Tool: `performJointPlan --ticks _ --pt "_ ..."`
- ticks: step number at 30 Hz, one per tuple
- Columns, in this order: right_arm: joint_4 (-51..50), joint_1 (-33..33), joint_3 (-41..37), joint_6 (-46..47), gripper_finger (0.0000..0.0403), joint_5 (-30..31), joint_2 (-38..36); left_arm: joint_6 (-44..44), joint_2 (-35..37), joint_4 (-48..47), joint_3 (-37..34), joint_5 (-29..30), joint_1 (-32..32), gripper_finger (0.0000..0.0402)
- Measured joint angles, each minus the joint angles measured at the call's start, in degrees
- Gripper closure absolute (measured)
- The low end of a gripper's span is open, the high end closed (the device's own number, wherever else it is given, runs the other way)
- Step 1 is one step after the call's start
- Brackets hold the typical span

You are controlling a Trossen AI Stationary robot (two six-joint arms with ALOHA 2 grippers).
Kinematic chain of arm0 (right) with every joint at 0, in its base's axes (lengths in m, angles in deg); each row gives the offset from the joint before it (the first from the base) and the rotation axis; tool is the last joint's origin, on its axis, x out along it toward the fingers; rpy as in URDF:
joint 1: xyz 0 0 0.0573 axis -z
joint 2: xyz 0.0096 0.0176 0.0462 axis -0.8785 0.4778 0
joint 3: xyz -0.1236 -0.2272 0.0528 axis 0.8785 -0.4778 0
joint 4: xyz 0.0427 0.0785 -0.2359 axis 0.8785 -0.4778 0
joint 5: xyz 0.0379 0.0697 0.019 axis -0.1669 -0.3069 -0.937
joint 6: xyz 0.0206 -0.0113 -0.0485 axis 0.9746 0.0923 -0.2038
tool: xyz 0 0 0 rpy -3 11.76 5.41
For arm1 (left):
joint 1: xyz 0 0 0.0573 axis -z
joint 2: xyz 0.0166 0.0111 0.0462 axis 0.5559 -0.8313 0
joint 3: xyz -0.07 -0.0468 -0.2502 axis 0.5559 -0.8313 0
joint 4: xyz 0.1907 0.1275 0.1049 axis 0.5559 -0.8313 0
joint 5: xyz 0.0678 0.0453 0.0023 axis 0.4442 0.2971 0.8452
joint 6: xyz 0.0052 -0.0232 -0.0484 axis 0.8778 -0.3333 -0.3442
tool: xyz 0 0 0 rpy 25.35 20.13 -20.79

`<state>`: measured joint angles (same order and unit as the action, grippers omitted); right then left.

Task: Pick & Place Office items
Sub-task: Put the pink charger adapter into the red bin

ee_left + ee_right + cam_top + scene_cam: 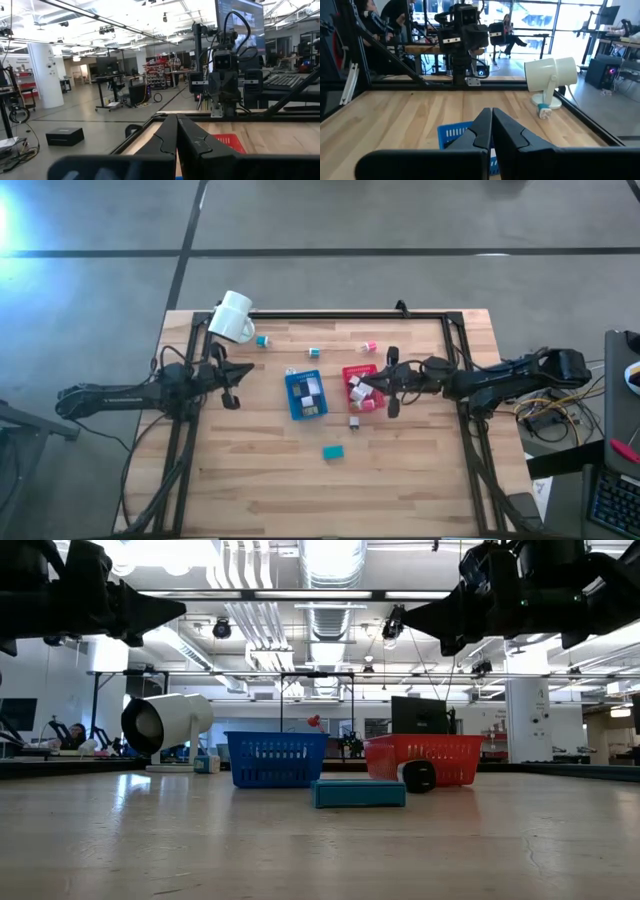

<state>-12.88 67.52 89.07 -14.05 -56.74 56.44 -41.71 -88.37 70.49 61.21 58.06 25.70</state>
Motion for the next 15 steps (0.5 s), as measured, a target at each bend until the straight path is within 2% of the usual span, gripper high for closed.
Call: performJointPlan --ticks 7,15 --pt "0.09 -0.02 -0.02 0.55 0.0394 -0.37 -1.48 -0.08 0.02 0.00 0.00 -1.74 0.00 0.0396" --pt "0.05 -0.20 -3.82 2.67 0.0394 -0.65 -10.23 -3.37 0.00 -0.45 0.00 -1.78 0.00 0.0396"
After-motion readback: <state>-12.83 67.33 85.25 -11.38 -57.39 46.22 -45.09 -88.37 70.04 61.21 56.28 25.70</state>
